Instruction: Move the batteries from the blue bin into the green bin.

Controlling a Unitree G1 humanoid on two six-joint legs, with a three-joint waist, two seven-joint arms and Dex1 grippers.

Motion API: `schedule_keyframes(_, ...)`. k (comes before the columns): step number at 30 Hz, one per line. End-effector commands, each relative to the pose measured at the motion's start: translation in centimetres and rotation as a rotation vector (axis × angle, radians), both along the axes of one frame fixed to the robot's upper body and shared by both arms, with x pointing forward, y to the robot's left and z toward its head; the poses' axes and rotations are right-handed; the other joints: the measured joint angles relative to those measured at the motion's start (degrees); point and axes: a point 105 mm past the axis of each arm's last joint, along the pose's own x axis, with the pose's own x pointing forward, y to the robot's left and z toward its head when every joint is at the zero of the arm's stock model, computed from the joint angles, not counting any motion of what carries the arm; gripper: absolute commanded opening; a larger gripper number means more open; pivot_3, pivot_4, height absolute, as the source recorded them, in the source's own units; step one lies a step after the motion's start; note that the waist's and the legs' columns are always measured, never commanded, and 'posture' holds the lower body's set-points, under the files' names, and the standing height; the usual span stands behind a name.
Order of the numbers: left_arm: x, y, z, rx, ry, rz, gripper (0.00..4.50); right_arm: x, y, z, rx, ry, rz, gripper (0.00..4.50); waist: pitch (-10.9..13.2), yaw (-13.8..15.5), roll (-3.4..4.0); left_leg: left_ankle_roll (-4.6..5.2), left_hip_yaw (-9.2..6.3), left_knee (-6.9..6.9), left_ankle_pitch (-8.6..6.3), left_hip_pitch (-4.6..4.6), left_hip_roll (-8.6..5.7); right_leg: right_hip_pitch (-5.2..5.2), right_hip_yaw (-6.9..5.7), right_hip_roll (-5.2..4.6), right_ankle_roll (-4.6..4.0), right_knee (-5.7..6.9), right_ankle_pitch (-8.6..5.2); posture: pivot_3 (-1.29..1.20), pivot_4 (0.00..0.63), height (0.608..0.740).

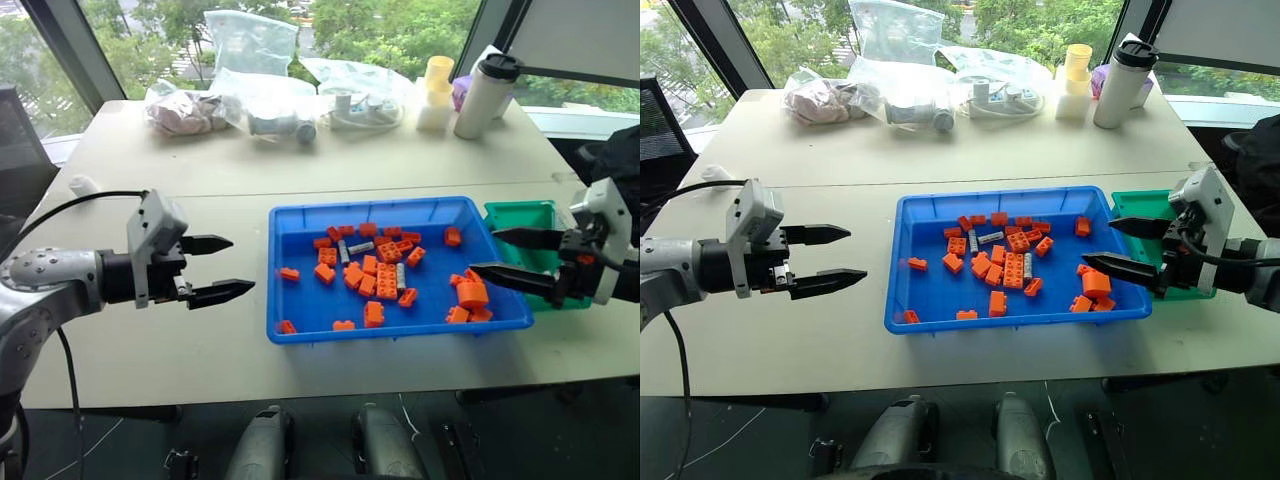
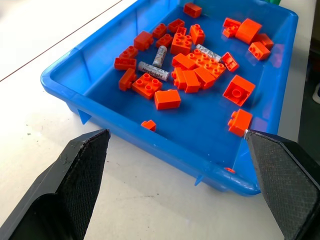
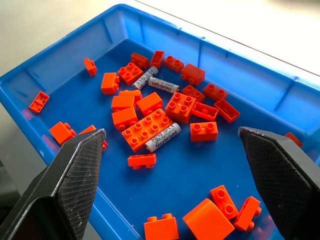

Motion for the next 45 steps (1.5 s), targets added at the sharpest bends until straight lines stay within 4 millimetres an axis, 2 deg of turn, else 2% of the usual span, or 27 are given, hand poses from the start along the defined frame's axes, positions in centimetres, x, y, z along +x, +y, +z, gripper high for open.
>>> schedule_keyframes(1,-0.1,0.3,1.1,0.004,-0.058,0.011,4.5,-0.1,0.3,0.9,-0.011,-0.054,0.019,4.41,0.0,0.0,0.0,0.0,0.0,0.0,0.0,0.0,0.0,0.0,0.0,0.0,0.0,0.0,0.0,0.0,0.15,0.74)
schedule_keyframes(16,0.3,0.0,0.8,0.005,-0.059,0.001,4.5,0.4,0.5,0.7,0.001,-0.061,0.021,4.41,0.0,-0.01,0.0,0.0,0.0,0.0,0.0,0.0,0.0,0.0,0.0,0.0,0.0,0.0,0.0,0.0,0.15,0.74)
schedule_keyframes(20,0.8,0.9,0.8,0.08,-0.09,0.005,4.5,1.3,0.3,1.4,-0.013,-0.084,0.002,4.41,0.0,-0.08,0.0,0.0,0.01,0.0,0.0,0.01,0.0,-0.01,0.0,0.01,0.0,0.0,0.0,0.0,0.15,0.74)
schedule_keyframes(23,1.2,0.9,1.6,0.118,-0.111,-0.039,4.5,1.7,0.6,1.7,-0.021,-0.087,0.01,4.41,0.0,-0.05,0.0,0.0,0.01,-0.02,0.0,0.0,0.0,-0.03,0.0,0.02,-0.01,0.0,0.0,0.0,0.15,0.74)
schedule_keyframes(26,1.4,0.6,2.2,0.158,-0.121,-0.106,4.5,2.4,2.0,2.4,-0.011,-0.1,0.063,4.41,0.01,-0.11,0.0,0.0,0.05,-0.01,0.0,0.0,-0.02,-0.03,-0.03,0.01,-0.01,0.0,0.0,0.0,0.15,0.74)
schedule_keyframes(30,1.0,-0.3,2.8,0.211,-0.121,-0.237,4.5,3.9,5.6,2.6,-0.042,-0.14,0.225,4.41,0.02,-0.53,0.0,0.0,0.06,-0.04,0.0,0.0,0.02,-0.09,-0.05,0.05,-0.01,0.01,0.0,0.0,0.15,0.74)
schedule_keyframes(33,1.2,-0.9,2.7,0.241,-0.138,-0.296,4.5,6.1,8.7,1.3,-0.1,-0.165,0.355,4.41,0.02,-0.77,0.01,0.0,0.07,-0.04,0.0,-0.01,0.04,-0.15,-0.03,0.13,-0.01,0.02,0.0,0.0,0.15,0.74)
schedule_keyframes(36,1.5,-1.5,2.6,0.24,-0.161,-0.307,4.5,8.5,10.9,-0.2,-0.145,-0.168,0.407,4.41,0.04,-0.59,-0.01,-0.01,0.08,-0.03,0.0,-0.05,0.04,-0.2,-0.02,0.15,0.0,0.04,0.0,0.0,0.15,0.74)
schedule_keyframes(40,1.0,-1.9,2.6,0.229,-0.167,-0.305,4.5,10.1,13.2,-2.9,-0.237,-0.138,0.503,4.41,0.08,-0.22,-0.07,-0.01,0.04,-0.01,0.01,-0.19,0.01,-0.32,-0.04,0.11,0.0,0.03,0.0,0.0,0.15,0.74)
schedule_keyframes(45,0.5,-2.0,1.9,0.216,-0.153,-0.276,4.5,11.5,15.2,-4.8,-0.32,-0.124,0.563,4.41,0.08,-0.42,-0.07,-0.02,0.07,0.0,0.01,-0.21,-0.04,-0.35,-0.05,0.01,0.0,0.05,0.0,0.0,0.15,0.74)
